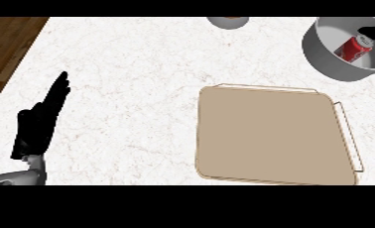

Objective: Pick the can from the tray and place it in the pot

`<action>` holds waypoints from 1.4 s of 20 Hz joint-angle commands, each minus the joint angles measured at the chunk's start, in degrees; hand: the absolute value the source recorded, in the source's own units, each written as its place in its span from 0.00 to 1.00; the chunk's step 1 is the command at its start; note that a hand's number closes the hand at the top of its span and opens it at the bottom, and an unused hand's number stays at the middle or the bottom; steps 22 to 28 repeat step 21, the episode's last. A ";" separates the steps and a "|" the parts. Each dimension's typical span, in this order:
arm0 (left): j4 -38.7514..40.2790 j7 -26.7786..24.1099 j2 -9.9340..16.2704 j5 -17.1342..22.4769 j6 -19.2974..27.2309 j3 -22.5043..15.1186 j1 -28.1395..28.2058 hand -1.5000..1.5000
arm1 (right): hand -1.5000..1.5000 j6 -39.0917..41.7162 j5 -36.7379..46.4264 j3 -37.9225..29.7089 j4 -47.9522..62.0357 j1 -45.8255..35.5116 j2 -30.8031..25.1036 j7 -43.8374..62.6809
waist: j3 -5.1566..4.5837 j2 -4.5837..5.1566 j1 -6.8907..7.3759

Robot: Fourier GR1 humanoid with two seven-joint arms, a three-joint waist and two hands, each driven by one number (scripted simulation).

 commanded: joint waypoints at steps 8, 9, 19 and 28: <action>0.83 -0.66 1.21 1.26 -0.73 2.35 0.79 0.50 | 0.00 -2.76 -17.20 -14.86 -5.44 -0.10 1.41 -18.36 | -0.12 -0.83 -1.41; -0.77 0.22 1.02 0.40 -0.94 1.09 1.80 0.50 | 0.00 -0.71 -16.68 -14.21 -3.91 -1.49 0.19 -16.51 | -0.18 -1.04 -1.42; -5.27 1.28 0.60 0.86 -1.14 2.19 6.57 0.50 | 0.00 9.17 -26.48 -19.04 -4.77 7.24 0.52 -27.44 | -0.33 -2.03 -3.53; -0.90 1.63 -0.85 -0.34 0.80 2.07 2.85 0.50 | 0.00 11.30 -28.32 -19.24 -6.82 10.57 0.49 -29.21 | -0.38 -2.21 -4.58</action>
